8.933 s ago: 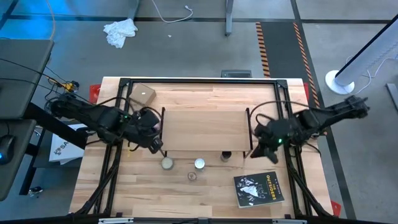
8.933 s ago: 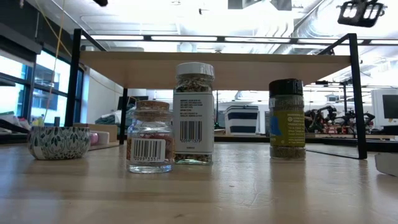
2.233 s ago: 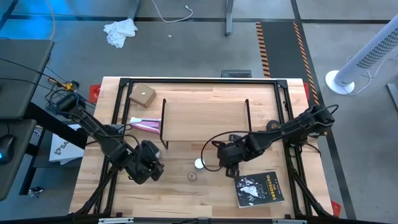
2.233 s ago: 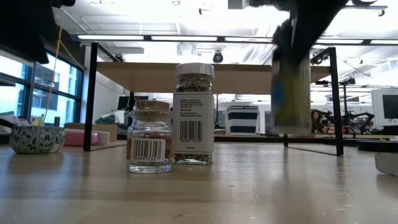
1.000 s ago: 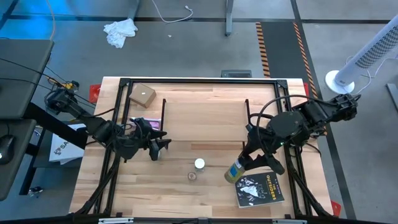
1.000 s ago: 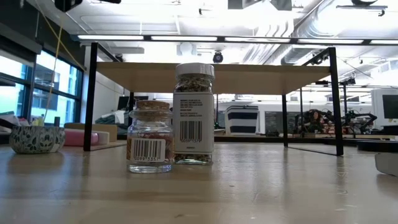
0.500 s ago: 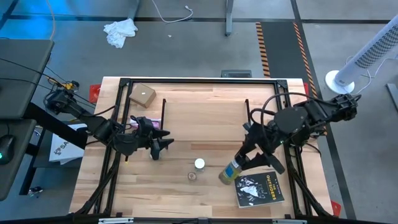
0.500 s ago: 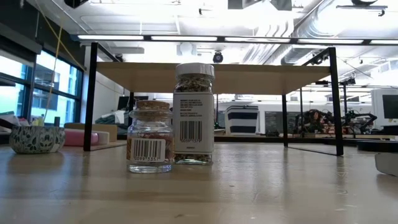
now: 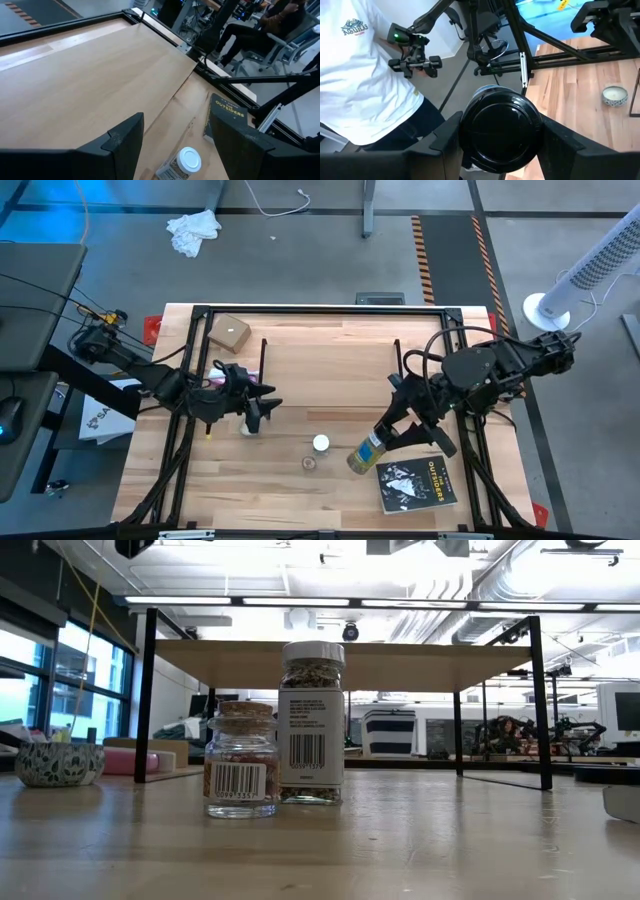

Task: Shelf spices
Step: Put the light green seasoning bottle on the shelf

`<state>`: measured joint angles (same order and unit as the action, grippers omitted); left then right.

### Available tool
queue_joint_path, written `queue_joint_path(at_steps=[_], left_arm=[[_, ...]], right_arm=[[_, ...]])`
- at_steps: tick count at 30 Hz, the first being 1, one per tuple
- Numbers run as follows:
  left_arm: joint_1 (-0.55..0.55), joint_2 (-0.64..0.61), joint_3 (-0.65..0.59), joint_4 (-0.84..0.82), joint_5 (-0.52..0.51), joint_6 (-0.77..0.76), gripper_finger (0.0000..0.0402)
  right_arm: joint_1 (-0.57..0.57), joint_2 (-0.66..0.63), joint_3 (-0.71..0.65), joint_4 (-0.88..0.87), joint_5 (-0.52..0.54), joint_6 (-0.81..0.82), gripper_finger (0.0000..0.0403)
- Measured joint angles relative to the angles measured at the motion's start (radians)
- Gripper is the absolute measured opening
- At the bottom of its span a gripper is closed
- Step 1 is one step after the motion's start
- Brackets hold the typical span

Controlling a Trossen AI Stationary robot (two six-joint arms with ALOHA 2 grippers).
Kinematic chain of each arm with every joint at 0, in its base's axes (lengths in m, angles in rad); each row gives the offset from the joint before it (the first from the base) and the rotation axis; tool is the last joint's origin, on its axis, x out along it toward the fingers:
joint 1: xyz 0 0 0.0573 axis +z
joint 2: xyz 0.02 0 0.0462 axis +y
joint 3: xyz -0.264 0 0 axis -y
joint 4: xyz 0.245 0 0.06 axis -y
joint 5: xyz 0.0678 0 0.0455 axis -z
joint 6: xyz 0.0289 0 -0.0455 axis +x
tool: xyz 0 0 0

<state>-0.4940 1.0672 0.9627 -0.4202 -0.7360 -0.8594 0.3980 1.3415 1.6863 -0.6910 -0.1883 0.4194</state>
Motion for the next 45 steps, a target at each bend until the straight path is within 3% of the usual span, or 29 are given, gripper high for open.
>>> queue_joint_path(at_steps=[13, 19, 23, 30, 39, 45], left_arm=[[0.017, 0.000, 0.000, 0.000, 0.008, 0.013, 0.0225], [0.034, 0.000, 0.000, 0.004, 0.018, 0.026, 0.0225], [0.052, 0.000, 0.000, 0.028, 0.022, 0.054, 0.0225], [0.101, 0.000, 0.000, 0.145, 0.055, 0.151, 0.0225], [0.169, 0.000, 0.000, 0.265, 0.070, 0.184, 0.0225], [0.219, 0.000, 0.000, 0.294, 0.069, 0.183, 0.0225]], right_arm=[[0.000, 0.000, 0.000, 0.000, 0.000, -0.002, 0.0184], [-0.001, 0.000, 0.000, -0.018, 0.062, -0.017, 0.0184], [-0.006, 0.000, 0.000, -0.122, 0.140, -0.028, 0.0184], [-0.059, 0.000, 0.000, -0.379, 0.394, 0.010, 0.0184], [-0.203, 0.030, 0.000, -0.697, 0.399, 0.091, 0.0184], [-0.280, 0.076, 0.000, -0.741, 0.398, 0.002, 0.0184]])
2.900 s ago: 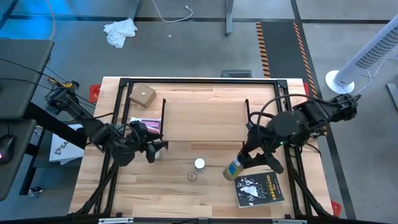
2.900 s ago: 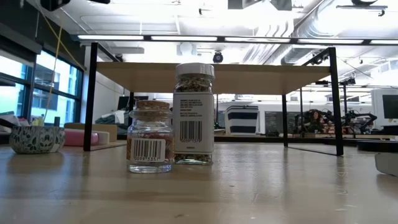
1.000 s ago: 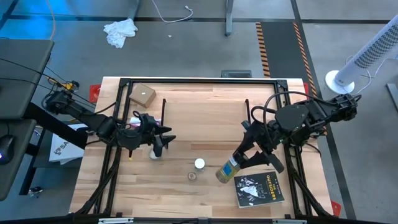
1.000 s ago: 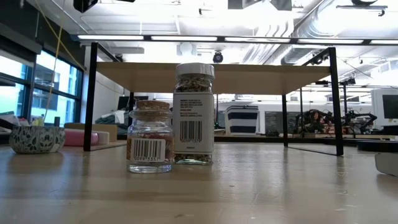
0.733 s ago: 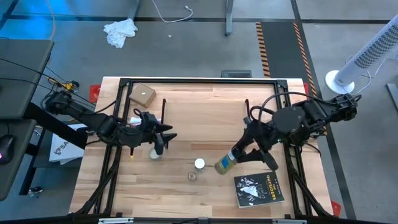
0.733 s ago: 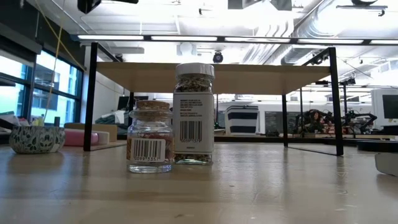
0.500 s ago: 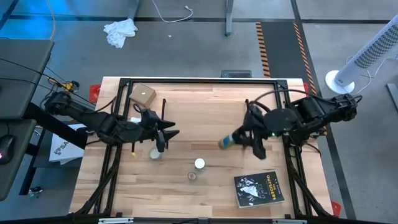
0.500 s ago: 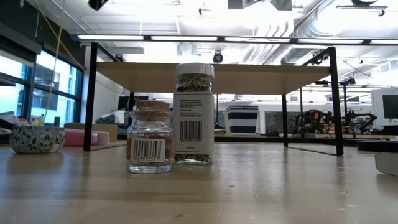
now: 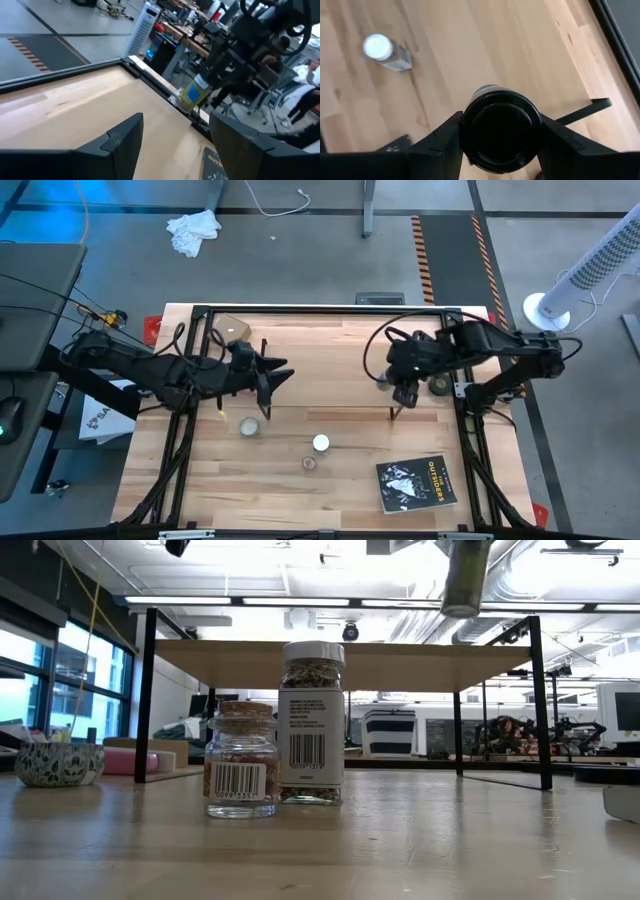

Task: Shelf spices
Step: Put the light green seasoning bottle on the shelf

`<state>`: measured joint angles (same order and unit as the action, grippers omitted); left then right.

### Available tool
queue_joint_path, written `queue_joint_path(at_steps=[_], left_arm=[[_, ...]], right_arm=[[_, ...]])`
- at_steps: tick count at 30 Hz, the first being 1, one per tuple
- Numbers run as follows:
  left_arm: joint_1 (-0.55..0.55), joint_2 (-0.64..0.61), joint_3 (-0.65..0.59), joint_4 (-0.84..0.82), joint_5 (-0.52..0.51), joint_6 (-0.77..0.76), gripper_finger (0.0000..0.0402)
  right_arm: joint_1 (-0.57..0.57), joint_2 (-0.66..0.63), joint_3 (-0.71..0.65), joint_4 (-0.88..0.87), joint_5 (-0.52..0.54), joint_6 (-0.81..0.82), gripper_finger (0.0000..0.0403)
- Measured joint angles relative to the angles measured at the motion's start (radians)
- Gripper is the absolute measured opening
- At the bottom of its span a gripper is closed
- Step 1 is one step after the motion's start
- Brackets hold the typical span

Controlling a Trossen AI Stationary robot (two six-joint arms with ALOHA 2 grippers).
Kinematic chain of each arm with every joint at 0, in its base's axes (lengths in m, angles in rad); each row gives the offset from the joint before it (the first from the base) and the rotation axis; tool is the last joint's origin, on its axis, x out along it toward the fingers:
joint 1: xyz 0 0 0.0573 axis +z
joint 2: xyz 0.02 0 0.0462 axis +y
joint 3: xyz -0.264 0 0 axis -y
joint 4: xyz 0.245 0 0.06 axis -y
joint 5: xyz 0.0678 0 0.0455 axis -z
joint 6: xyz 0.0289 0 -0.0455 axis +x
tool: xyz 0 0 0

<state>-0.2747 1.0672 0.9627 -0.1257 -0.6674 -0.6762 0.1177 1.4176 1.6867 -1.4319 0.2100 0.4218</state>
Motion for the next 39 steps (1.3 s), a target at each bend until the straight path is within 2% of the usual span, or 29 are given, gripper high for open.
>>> queue_joint_path(at_steps=[12, 28, 33, 39], left_arm=[[0.067, 0.000, 0.000, -0.002, 0.002, -0.015, 0.0225], [0.073, 0.000, 0.000, -0.023, 0.042, 0.000, 0.0225], [0.072, 0.000, 0.000, -0.040, 0.063, 0.016, 0.0225], [0.072, 0.000, 0.000, -0.039, 0.071, 0.033, 0.0225]], right_arm=[[-0.022, 0.088, 0.000, 0.007, 0.023, -0.063, 0.0184], [-0.096, 0.094, 0.000, -0.025, 0.023, -0.105, 0.0184], [-0.118, 0.094, -0.086, -0.014, -0.006, -0.081, 0.0184], [-0.110, 0.087, -0.153, 0.103, -0.026, -0.065, 0.0184]])
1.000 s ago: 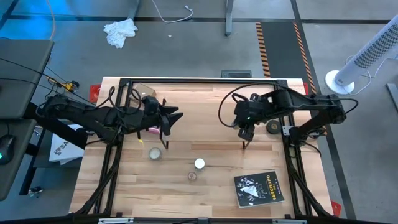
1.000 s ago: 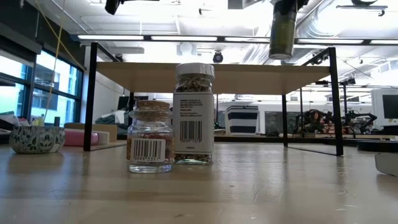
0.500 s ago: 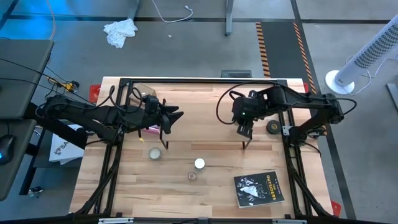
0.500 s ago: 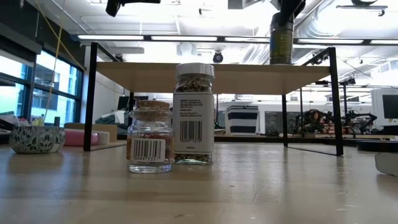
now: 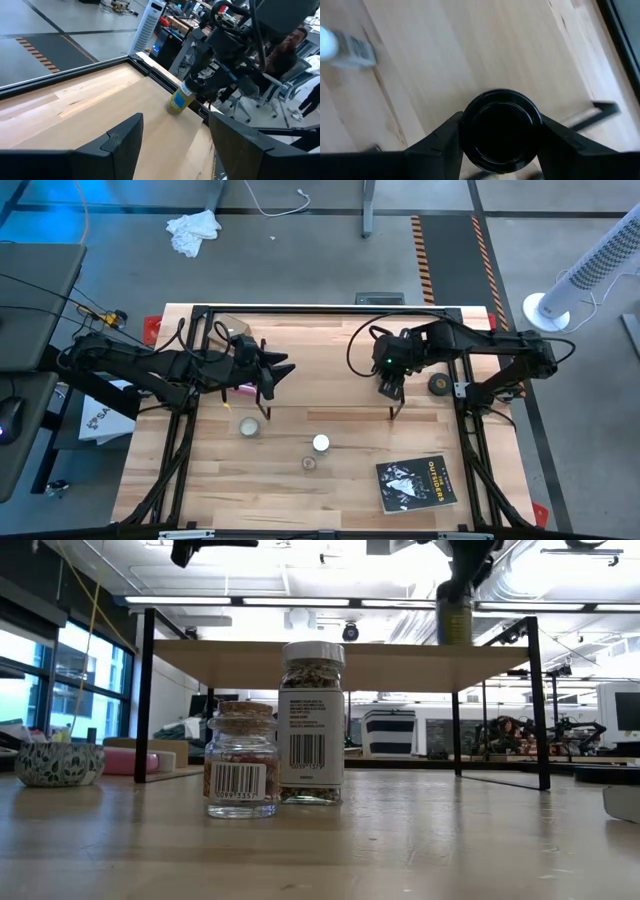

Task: Shelf spices
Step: Put the light green seasoning bottle on the shelf, then put the brown seasoning bottle on the shelf

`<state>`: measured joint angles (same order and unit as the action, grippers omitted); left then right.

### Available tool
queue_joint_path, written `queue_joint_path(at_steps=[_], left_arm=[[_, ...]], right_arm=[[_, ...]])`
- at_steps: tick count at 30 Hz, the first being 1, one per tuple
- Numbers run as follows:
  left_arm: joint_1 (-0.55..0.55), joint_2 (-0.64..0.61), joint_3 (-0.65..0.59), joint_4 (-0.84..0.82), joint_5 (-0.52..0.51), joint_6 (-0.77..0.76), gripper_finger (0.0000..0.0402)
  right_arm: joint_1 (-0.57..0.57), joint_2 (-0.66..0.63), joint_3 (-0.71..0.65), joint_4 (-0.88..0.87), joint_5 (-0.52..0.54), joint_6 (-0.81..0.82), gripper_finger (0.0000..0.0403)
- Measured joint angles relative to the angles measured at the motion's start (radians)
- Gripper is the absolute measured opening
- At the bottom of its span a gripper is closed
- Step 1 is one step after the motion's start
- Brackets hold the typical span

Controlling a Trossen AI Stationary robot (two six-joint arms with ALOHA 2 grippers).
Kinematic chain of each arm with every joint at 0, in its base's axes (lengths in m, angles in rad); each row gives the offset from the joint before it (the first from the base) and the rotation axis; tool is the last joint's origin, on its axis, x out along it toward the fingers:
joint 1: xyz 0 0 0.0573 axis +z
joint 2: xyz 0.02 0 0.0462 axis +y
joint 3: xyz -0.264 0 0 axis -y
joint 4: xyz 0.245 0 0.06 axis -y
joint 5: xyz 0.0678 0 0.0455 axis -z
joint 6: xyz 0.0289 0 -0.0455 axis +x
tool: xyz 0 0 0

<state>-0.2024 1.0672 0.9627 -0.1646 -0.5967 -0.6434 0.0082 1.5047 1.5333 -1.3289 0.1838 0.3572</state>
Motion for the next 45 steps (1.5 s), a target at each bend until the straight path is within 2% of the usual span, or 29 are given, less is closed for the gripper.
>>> queue_joint_path(at_steps=[4, 12, 25, 37, 41, 45], left_arm=[[0.000, 0.000, 0.000, 0.003, 0.012, 0.000, 0.0225], [0.000, 0.000, 0.000, 0.005, 0.012, 0.009, 0.0225], [0.000, 0.000, 0.000, 0.004, 0.011, 0.011, 0.0225], [0.037, -0.002, 0.000, 0.006, 0.012, 0.001, 0.0225], [0.056, -0.002, 0.000, 0.006, 0.066, 0.001, 0.0225], [0.058, -0.002, 0.000, 0.005, 0.185, -0.012, 0.0225]], right_arm=[[0.007, 0.005, 0.029, 0.016, 0.022, 0.005, 0.0187], [0.006, 0.009, 0.082, -0.003, -0.005, 0.000, 0.0240], [-0.002, 0.001, 0.088, -0.014, -0.001, -0.072, 0.0247], [-0.034, -0.128, 0.089, -0.075, 0.005, -0.079, 0.0248], [-0.036, -0.193, 0.089, -0.110, 0.031, -0.073, 0.0248], [-0.029, -0.267, 0.090, -0.111, 0.032, -0.027, 0.0248]])
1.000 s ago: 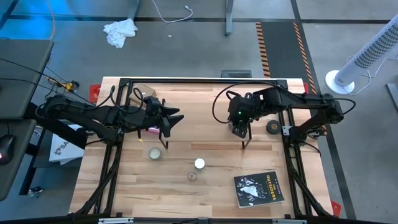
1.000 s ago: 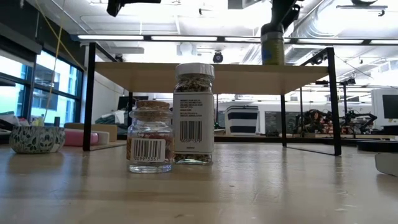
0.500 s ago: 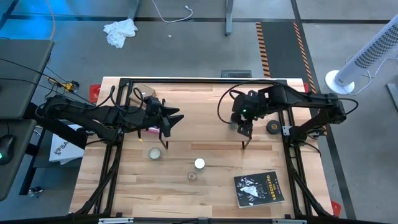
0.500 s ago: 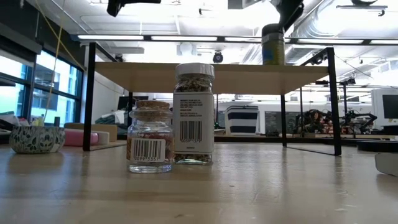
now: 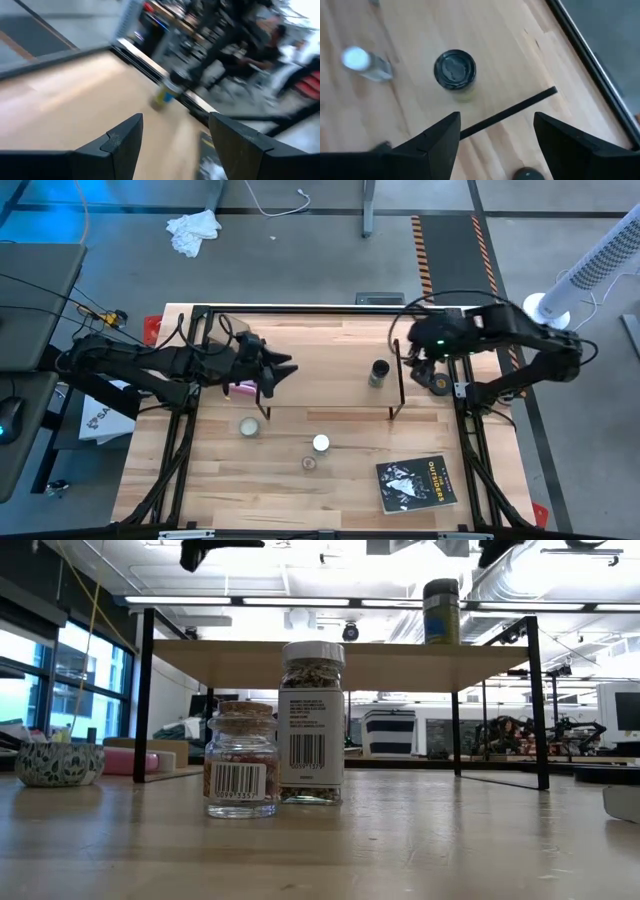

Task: Shelf spices
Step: Put the brown seasoning bottle on the shelf

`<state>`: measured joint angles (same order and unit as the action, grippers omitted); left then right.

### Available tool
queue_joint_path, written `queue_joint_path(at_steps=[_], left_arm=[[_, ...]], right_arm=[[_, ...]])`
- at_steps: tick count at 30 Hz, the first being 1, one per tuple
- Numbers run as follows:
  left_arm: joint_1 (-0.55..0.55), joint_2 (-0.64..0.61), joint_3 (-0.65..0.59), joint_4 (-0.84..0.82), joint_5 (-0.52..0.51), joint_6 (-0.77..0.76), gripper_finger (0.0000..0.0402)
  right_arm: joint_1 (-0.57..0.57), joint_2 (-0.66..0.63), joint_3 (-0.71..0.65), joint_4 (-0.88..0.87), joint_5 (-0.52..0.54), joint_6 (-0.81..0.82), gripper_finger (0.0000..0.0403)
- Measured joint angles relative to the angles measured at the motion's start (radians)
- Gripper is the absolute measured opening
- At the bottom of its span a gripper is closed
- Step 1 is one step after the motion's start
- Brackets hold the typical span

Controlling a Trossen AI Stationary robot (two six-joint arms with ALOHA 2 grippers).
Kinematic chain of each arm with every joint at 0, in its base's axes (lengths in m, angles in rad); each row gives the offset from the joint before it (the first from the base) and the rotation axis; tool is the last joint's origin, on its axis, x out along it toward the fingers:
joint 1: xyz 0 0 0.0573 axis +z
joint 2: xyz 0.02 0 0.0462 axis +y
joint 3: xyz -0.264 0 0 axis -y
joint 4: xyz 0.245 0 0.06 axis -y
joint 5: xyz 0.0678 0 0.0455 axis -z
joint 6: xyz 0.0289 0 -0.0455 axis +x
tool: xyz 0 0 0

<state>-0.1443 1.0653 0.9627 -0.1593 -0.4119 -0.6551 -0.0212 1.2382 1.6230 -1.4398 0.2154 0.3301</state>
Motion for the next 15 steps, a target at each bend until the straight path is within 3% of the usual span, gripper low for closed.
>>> queue_joint_path(at_steps=[5, 10, 15], left_arm=[[-0.076, 0.000, 0.001, -0.049, 0.146, -0.092, 0.0225], [-0.276, 0.018, 0.001, -0.172, 0.103, -0.174, 0.0225], [-0.483, 0.143, 0.001, -0.328, 0.128, -0.163, 0.0225]], right_arm=[[0.064, -0.084, 0.001, 0.028, -0.056, 0.151, 0.0248], [0.233, -0.073, 0.001, 0.116, -0.068, 0.306, 0.0248], [0.405, 0.055, 0.000, 0.162, -0.057, 0.418, 0.0248]])
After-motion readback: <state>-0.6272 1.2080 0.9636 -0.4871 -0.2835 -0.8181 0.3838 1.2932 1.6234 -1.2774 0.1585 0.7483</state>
